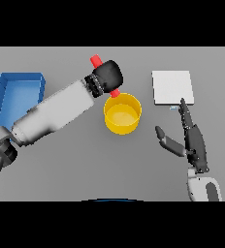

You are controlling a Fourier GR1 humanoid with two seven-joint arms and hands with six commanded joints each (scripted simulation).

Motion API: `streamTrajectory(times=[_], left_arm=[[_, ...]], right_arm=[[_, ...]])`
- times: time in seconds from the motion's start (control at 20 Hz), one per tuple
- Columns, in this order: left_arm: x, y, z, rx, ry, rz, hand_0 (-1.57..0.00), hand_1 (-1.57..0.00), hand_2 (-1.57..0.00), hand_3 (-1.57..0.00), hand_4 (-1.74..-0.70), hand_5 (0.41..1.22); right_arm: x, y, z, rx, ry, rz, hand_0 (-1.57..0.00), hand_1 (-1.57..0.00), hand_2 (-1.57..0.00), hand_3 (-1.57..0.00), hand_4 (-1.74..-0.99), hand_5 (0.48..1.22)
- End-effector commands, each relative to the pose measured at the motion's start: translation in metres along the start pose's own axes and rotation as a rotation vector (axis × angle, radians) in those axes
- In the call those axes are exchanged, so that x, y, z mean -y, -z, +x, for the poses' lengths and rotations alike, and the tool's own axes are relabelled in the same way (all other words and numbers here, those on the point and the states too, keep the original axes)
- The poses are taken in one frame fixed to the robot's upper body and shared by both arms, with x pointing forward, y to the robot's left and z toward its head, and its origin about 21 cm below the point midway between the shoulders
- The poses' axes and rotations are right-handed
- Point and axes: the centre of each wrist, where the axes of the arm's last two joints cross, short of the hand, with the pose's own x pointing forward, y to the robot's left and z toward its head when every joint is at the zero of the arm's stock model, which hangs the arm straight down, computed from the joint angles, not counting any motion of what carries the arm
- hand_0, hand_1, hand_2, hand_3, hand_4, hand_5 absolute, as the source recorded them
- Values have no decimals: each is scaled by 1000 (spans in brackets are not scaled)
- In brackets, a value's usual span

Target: Pick up the red beaker and tilt it to pour out 1 green nut into yellow bowl. Pick up the yellow bowl and place it on the metallic measuring scale.

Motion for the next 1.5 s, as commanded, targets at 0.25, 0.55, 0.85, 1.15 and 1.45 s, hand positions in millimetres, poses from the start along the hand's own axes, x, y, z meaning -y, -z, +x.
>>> streamTrajectory(times=[0.25, 0.55, 0.85, 1.15, 1.45], left_arm=[[-6, 8, 5, 30, 219, -33, -1571, -1571, -1571, -1565, -1736, 1221], [-25, 13, 14, 36, 413, -28, -1571, -1571, -1571, -1569, -1733, 1221], [-89, -4, -35, -36, 585, 20, -1571, -1571, -1571, -1571, -1728, 1221], [-125, -54, -140, -362, 285, 82, -1571, -1571, -1571, -1571, -1725, 1221], [-54, -130, -244, -603, -630, 209, -1571, -1571, -1571, -1520, -1737, 1221]], right_arm=[[-3, 1, 1, 11, 17, -6, 1, 1, 1, 1, -1129, 566], [-1, 0, 1, 16, 17, -5, 1, 1, 1, 1, -1130, 577], [-3, 3, 5, 28, 1, -3, 1, 1, 1, 1, -1135, 563], [-7, 0, 5, 48, 37, 21, 1, 1, 1, 1, -1105, 559], [-7, 8, 5, 49, 34, 44, 1, 1, 1, 1, -1116, 582]])
